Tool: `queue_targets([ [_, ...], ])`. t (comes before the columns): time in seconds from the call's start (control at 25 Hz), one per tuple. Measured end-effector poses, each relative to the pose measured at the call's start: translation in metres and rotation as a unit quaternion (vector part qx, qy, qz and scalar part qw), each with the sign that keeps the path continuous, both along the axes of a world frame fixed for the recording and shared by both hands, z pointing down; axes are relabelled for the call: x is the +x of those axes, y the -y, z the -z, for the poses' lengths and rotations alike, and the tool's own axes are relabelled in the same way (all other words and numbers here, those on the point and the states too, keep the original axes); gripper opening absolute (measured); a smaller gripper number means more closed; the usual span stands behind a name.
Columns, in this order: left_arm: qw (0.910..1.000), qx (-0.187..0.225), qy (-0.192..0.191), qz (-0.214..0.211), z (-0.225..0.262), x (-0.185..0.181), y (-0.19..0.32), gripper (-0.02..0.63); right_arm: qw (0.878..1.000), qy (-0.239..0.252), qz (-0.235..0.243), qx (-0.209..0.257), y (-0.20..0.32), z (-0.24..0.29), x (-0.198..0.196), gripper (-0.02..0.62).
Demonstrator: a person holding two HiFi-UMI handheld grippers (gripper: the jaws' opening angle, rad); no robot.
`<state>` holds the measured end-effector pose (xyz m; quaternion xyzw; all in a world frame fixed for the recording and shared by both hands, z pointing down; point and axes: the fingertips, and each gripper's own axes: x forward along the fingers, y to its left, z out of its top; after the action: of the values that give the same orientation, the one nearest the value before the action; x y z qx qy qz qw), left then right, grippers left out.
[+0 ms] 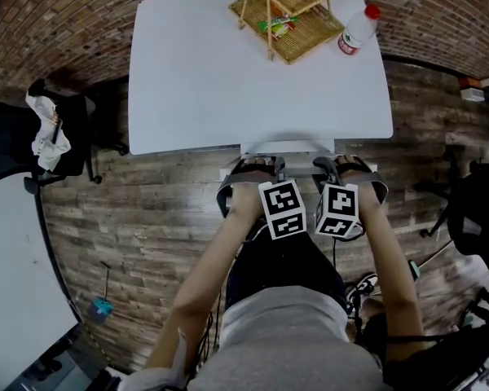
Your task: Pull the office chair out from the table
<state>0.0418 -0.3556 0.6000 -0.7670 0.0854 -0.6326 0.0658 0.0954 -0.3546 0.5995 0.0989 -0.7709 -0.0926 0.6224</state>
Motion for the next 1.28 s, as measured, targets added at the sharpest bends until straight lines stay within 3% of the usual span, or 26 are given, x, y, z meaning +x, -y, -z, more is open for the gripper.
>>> queue_targets([
  [0.8, 0.9999, -0.011, 0.000, -0.004, 0.001, 0.000, -0.048, 0.086, 1.000, 0.004, 0.001, -0.008, -0.046, 0.001, 0.002, 0.095],
  [1.28, 0.9997, -0.018, 0.009, 0.013, -0.002, 0.003, -0.131, 0.086, 1.000, 0.008, 0.018, -0.023, -0.128, -0.002, 0.006, 0.091],
])
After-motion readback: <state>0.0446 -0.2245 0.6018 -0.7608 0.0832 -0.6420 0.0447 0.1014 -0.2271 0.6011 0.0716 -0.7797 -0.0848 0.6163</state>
